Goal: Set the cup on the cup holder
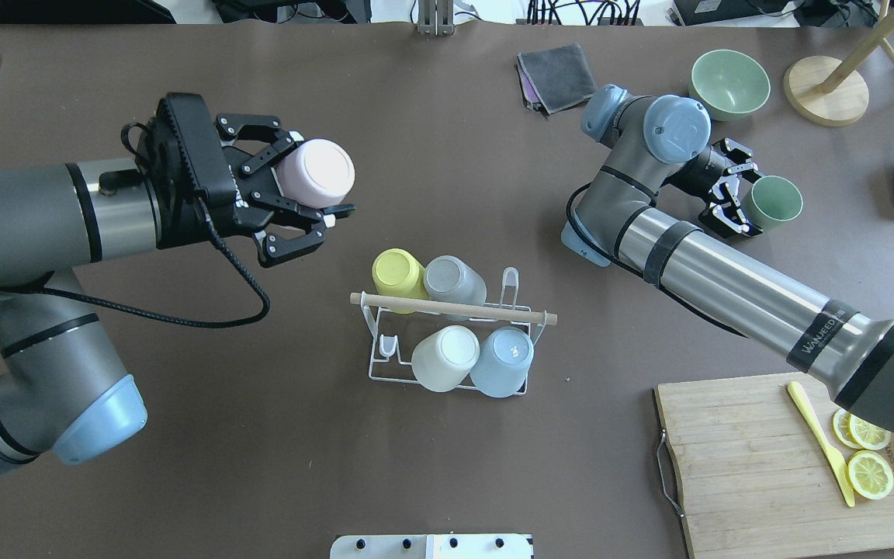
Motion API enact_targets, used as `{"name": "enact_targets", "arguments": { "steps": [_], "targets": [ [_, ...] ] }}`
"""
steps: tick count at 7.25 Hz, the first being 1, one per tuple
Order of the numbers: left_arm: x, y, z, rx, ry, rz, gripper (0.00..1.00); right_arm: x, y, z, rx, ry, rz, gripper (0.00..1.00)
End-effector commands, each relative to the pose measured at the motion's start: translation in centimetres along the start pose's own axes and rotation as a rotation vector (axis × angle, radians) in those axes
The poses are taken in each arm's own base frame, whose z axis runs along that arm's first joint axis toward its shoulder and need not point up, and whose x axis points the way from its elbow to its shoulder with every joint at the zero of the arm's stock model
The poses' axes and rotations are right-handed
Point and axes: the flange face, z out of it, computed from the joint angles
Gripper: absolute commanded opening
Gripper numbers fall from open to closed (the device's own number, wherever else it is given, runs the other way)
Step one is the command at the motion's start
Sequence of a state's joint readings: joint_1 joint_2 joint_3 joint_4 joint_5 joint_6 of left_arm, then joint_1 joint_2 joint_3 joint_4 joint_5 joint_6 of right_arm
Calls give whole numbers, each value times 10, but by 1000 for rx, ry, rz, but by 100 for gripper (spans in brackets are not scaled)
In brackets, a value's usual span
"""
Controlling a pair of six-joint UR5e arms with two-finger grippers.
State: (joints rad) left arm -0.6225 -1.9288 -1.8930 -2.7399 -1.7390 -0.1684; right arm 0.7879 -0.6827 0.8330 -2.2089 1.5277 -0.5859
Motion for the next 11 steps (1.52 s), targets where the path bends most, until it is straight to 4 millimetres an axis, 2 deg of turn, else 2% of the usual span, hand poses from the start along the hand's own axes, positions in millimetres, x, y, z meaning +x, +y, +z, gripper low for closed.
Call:
{"name": "enact_targets", "arguments": {
  "steps": [1,2,4,5,6,7,8,9,11],
  "targets": [
    [55,31,5,229,159,-96,46,1,0,5,-14,11,-7,100],
    [73,53,10,306,208,-108,46,1,0,6,-16,10,-6,100],
    [93,87,25,377,258,-121,46,1,0,11,-21,7,-6,100],
    [92,99,43,368,253,-112,46,1,-1,14,-23,5,-5,100],
    [94,96,60,367,247,-86,46,0,-1,14,-25,5,-6,99],
    [94,96,71,372,211,-26,46,0,-1,13,-24,6,-6,94],
    [101,100,71,379,202,65,47,-1,-1,12,-22,5,-9,80],
    [107,106,67,384,210,91,47,-4,-2,11,-23,7,-15,66],
    [114,118,60,398,216,156,47,-6,-3,9,-28,7,-41,52]
  ]
}}
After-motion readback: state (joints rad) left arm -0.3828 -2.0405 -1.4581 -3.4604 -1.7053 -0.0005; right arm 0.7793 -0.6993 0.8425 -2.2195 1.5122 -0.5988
